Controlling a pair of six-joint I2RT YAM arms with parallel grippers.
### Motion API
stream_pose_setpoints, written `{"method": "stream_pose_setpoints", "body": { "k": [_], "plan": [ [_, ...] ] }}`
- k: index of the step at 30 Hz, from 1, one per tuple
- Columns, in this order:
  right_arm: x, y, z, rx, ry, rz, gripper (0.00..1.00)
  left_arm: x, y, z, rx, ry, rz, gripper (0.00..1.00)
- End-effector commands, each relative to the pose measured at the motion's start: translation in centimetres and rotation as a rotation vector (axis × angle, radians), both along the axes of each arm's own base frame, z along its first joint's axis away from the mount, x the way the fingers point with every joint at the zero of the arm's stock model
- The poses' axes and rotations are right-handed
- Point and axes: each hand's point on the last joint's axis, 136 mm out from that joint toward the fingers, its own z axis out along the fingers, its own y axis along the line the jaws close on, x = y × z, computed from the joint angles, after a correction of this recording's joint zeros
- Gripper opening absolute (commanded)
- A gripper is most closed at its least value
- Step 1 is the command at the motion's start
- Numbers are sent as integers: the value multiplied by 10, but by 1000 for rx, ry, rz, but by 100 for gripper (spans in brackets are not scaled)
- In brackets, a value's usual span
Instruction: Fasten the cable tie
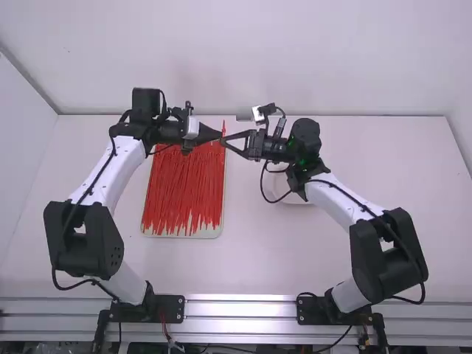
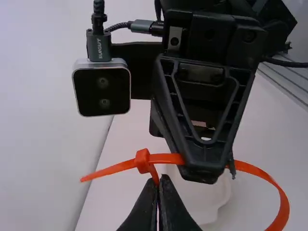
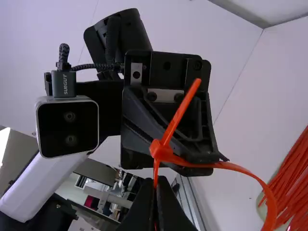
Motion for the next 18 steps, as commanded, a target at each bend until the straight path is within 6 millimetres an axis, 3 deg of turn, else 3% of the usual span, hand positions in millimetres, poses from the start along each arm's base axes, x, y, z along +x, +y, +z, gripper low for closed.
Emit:
{"method": "stream_pose_setpoints", "body": {
  "k": [1,16,18],
  "plan": [
    [29,-14,10,20,-6,-134,0,-17,-7,8,-71,-14,-98,2],
    [37,-21,10,22,-10,-177,0,-20,-14,8,-70,-22,-115,2],
    [33,-19,10,14,-41,-153,11,-18,-11,9,-71,-17,-108,2]
  ]
}}
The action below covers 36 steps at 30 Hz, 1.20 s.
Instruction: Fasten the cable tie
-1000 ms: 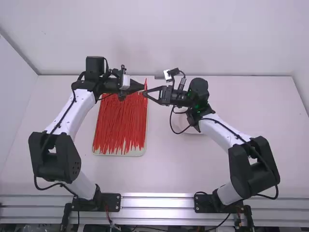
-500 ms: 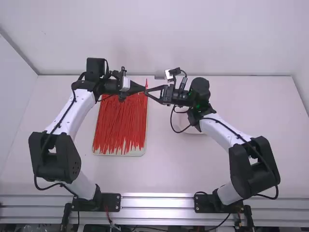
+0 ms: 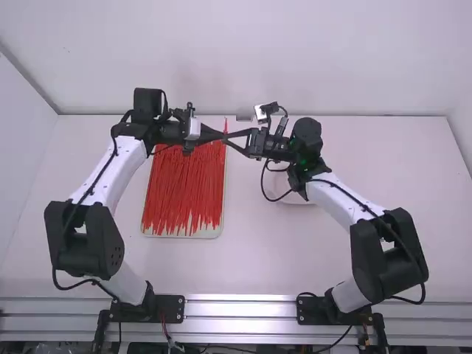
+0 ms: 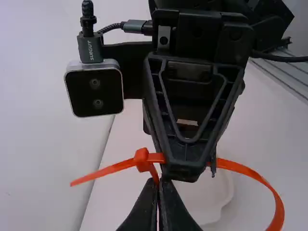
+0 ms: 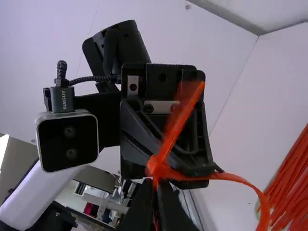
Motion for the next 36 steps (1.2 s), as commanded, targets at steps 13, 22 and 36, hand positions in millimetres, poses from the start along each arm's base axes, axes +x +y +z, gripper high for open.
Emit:
{"method": "stream_pose_setpoints", "body": {
  "k": [13,22,36],
  "plan": [
    [11,-12,8,1,-61,-27,54,-22,-10,13,-96,89,-122,2],
    [5,-10,7,-3,-57,6,47,-27,-10,7,-92,136,-119,2],
    [8,-15,7,1,-33,-1,33,-37,-26,-6,-40,151,-131,2]
  ]
}}
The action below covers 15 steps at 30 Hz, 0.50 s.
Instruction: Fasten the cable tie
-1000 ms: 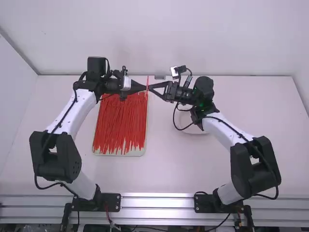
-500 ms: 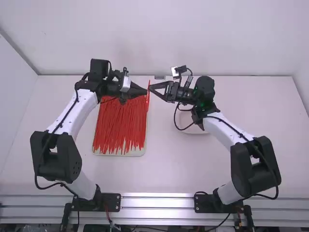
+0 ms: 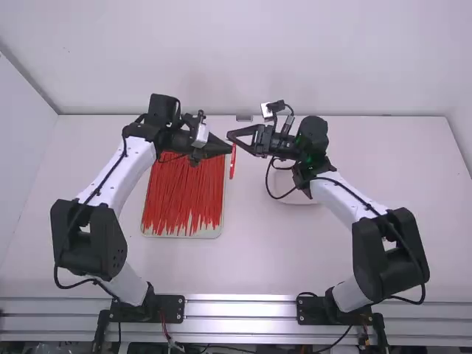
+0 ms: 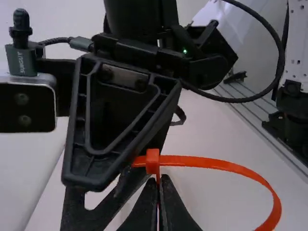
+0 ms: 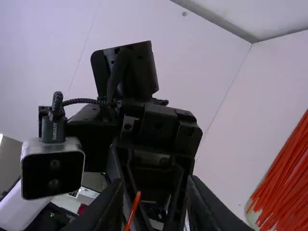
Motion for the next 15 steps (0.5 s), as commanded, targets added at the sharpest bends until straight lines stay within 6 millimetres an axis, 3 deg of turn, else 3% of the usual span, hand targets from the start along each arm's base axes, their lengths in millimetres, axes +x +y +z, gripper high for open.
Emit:
{"method": "stream_pose_setpoints", "body": {
  "k": [1,15],
  "plan": [
    [2,-1,8,7,-13,8,33,-1,-1,-3,9,-13,1,2],
    [-1,-4,7,4,-14,28,18,8,9,-8,35,-12,47,2]
  ]
}}
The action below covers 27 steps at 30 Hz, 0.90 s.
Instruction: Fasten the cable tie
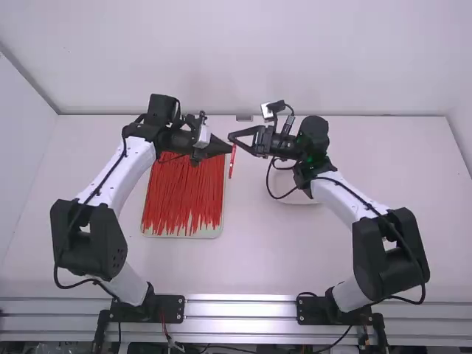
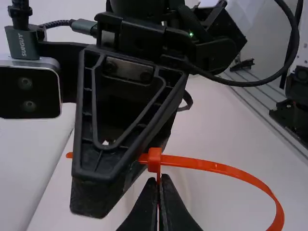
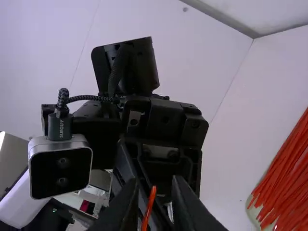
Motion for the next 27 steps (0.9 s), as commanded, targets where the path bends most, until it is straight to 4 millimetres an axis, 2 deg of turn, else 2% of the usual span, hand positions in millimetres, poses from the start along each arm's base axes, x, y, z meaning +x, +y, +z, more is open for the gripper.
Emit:
{"method": "stream_pose_setpoints", "body": {
  "k": [1,8,9,11,19,24,27],
  "plan": [
    [0,-2,8,6,-22,15,16,1,6,-1,-8,1,9,2],
    [0,-1,8,5,-21,19,9,1,8,-1,-7,11,14,2],
    [0,-1,8,5,-21,19,3,0,7,-1,-7,12,11,2],
    [-1,-1,8,5,-21,20,0,-1,5,-1,-7,12,6,2],
    [-1,-1,7,4,-10,23,0,-2,5,-2,-5,27,4,2],
    [1,-3,5,5,19,16,0,-8,-1,-13,3,21,-12,2],
    [6,-8,-3,-13,62,0,0,-11,-1,-22,4,21,-17,2]
  ]
}}
